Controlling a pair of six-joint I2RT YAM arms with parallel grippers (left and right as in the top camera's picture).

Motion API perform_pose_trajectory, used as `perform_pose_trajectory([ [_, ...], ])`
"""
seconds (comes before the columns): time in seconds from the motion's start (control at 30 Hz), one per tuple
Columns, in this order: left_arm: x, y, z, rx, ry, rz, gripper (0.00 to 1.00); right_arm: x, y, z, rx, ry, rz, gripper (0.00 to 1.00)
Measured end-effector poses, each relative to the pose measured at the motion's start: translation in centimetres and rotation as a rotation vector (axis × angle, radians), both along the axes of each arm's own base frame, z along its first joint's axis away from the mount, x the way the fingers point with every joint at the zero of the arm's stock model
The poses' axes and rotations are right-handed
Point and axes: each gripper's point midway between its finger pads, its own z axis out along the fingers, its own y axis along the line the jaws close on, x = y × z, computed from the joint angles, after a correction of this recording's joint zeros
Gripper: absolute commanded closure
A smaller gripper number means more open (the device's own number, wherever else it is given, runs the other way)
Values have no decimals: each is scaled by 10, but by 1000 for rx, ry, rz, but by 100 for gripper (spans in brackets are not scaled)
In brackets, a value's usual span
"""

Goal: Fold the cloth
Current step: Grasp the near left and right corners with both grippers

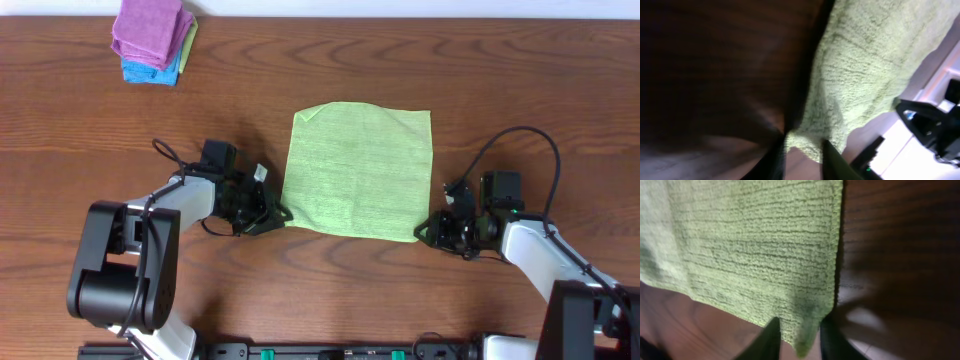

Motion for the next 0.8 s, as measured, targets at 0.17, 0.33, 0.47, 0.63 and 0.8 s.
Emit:
perform_pose_trajectory([
  [0.17,-1,2,-5,19,5,0,94,0,-1,-1,-8,2,-4,99],
  [0.33,-1,2,-5,19,2,0,94,0,-2,-1,-9,4,-8,99],
  [0.47,-1,2,-5,14,3,-1,94,0,-1,-1,-5,4,-8,99],
  [0.63,1,0,-2,2,1,-2,94,0,2,1,15,3,-4,99],
  [0.8,10,-2,10,-12,-36,-3,94,0,7,4,46,0,2,99],
])
